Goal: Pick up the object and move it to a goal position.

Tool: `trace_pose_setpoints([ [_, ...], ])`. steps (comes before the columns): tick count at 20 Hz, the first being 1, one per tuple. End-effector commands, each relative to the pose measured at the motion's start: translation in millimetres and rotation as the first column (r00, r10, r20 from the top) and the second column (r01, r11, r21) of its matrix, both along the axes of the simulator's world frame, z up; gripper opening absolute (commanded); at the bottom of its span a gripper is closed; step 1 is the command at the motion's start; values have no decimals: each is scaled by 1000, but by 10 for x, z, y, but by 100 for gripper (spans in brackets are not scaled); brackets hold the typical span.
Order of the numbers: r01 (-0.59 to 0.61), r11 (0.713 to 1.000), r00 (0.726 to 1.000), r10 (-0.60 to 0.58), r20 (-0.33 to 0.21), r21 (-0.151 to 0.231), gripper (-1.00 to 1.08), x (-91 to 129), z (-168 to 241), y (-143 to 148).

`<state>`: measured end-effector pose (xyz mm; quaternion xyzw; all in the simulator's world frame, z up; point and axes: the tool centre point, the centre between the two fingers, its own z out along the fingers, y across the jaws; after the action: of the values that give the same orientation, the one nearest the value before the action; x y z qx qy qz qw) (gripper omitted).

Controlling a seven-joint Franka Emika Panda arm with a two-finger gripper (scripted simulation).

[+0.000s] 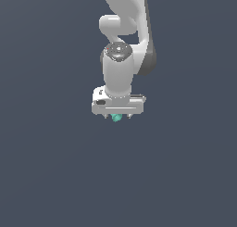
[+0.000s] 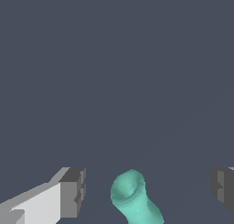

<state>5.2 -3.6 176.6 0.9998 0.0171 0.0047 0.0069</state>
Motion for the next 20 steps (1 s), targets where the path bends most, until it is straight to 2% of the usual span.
trace_pose_setpoints([
  [1, 0, 1000, 1000, 0, 0, 0, 100, 0, 0, 0],
  [10, 88, 996, 996, -88, 21, 8, 100, 49, 99, -340],
  [20, 35, 999, 999, -35, 17, 7, 100, -56, 10, -322],
])
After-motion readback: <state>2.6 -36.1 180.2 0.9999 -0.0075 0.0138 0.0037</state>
